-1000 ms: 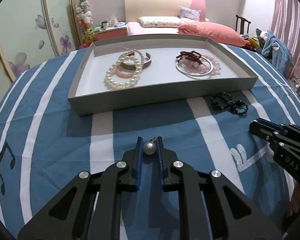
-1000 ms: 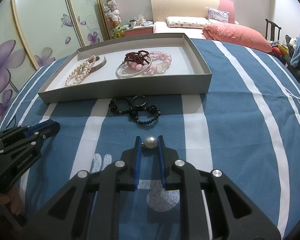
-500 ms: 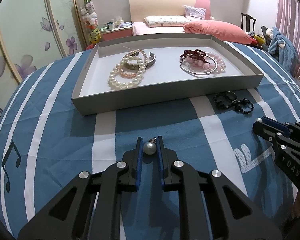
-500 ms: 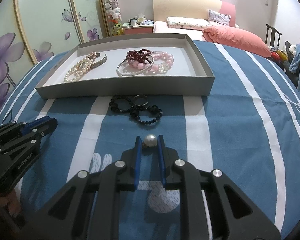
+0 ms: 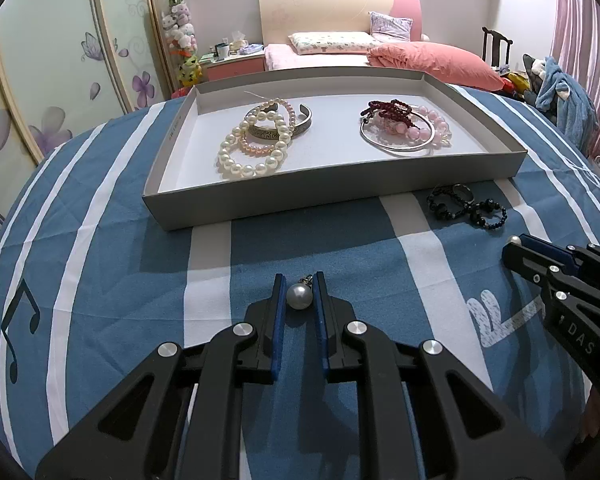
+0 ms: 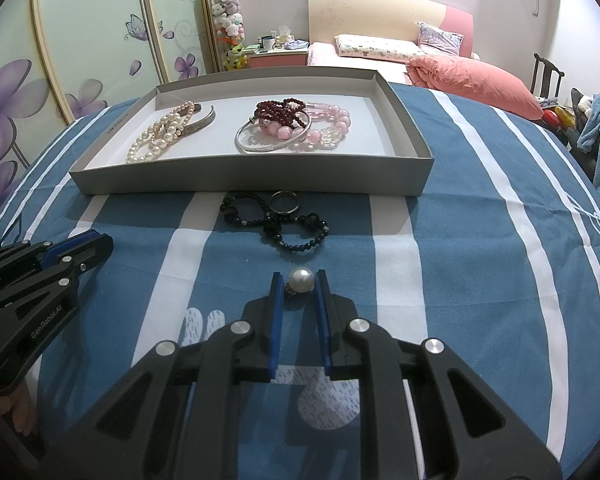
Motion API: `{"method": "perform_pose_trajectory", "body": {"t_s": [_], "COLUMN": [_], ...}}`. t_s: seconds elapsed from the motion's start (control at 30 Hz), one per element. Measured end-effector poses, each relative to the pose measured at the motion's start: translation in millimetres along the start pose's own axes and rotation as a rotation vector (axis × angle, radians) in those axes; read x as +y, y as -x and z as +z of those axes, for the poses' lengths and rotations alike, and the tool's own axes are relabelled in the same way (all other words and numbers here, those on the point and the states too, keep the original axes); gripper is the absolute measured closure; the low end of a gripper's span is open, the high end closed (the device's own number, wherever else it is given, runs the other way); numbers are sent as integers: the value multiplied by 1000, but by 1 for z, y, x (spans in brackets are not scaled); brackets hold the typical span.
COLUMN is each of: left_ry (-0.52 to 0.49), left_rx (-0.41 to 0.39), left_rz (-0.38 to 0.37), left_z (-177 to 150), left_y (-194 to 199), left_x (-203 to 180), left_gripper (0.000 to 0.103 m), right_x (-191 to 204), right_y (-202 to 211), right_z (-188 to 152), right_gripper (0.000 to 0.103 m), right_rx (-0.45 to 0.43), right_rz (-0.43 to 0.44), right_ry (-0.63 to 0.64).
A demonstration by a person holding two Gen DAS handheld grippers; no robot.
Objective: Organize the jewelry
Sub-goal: 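Carry pearl earring over tray with right tool while left tool carries its earring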
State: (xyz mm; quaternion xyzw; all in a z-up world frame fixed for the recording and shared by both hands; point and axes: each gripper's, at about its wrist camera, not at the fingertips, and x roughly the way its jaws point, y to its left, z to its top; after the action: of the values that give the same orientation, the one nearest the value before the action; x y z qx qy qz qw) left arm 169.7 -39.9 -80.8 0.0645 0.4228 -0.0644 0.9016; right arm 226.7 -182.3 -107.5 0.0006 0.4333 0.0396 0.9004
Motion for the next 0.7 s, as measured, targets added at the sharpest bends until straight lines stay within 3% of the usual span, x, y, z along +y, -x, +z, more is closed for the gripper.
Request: {"method": "perform_pose_trajectory", "body": {"t_s": [0.2, 0.4, 0.7], "left_ry": [2, 72, 152], "left_rx": [0, -4, -155], "left_rz": [-2, -54, -79], "left_z": [0, -3, -1], "left_y": [0, 5, 48], "left_x": [0, 13, 35], "left_gripper": [89, 89, 89], "right_x": [-1, -11, -3], "right_y": [0, 7, 54], "right_z": [0, -2, 5], "right_gripper": [86, 88, 88], "right_rx": [0, -33, -200], "right_rz": [-2, 49, 63], "right_ry": [1, -63, -56]}}
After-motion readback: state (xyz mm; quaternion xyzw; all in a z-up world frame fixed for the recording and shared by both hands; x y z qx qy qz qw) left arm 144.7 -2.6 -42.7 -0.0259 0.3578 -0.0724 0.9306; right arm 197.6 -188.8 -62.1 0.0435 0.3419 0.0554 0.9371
